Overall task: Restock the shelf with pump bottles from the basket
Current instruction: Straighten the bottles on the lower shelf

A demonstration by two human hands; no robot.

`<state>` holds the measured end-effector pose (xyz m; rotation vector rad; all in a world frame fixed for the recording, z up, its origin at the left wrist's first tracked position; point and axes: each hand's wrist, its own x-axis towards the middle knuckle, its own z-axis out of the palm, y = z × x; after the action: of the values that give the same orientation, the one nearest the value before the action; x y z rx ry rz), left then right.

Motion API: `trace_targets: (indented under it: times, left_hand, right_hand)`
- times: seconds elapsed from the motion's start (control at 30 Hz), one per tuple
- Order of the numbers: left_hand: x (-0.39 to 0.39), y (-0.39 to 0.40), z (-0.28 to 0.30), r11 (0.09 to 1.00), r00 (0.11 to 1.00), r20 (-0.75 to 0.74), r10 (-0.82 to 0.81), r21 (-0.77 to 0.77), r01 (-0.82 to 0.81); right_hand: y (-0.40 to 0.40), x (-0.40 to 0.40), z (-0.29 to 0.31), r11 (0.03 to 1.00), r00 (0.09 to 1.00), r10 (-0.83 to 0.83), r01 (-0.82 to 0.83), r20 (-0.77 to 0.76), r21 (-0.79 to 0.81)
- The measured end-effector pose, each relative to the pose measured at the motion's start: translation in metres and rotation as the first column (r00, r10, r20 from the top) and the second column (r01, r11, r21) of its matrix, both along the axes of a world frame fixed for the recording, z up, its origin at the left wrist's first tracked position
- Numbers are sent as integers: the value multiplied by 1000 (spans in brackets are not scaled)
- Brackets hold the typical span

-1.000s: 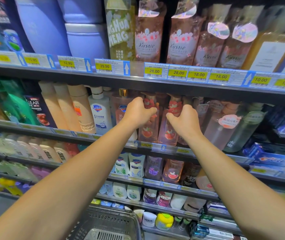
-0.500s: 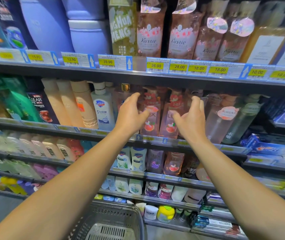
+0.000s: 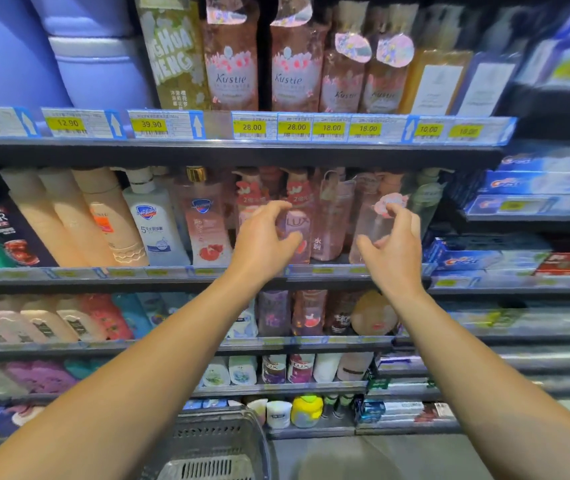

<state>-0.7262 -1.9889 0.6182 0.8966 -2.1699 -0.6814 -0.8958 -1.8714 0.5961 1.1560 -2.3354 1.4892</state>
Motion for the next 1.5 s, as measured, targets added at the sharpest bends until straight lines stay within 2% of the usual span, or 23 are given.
trace_targets:
  times: [0.1,0.3,0.5,0.77,1.23,1.5]
  left_hand:
    - [-32,12,0,1000,1000,-12,-8,-5,8]
    - [-99,34,1,995,994,-40,98,15,-97]
    - [-134,38,3,950,953,6,304,70,-303]
    - [-159,33,12,905,915,19,403,139,-402]
    - [-173,17,7,835,862,43,504,230,-500]
    - [-174,18,21,834,852,102,513,176,-523]
  right_hand:
    - [8,-30,0,1000,1000,-2,1,-26,-19]
    - [10,-80,2,996,991,74,-67,-114,67]
    - [6,-96,4,972,977,165,-138,-134,192]
    - [-3,-104,6,945,967,230,-196,-107,261]
    - [-11,-106,7,933,971,205,-155,-122,326]
    - [-14,-105,6,931,975,214,-183,-66,315]
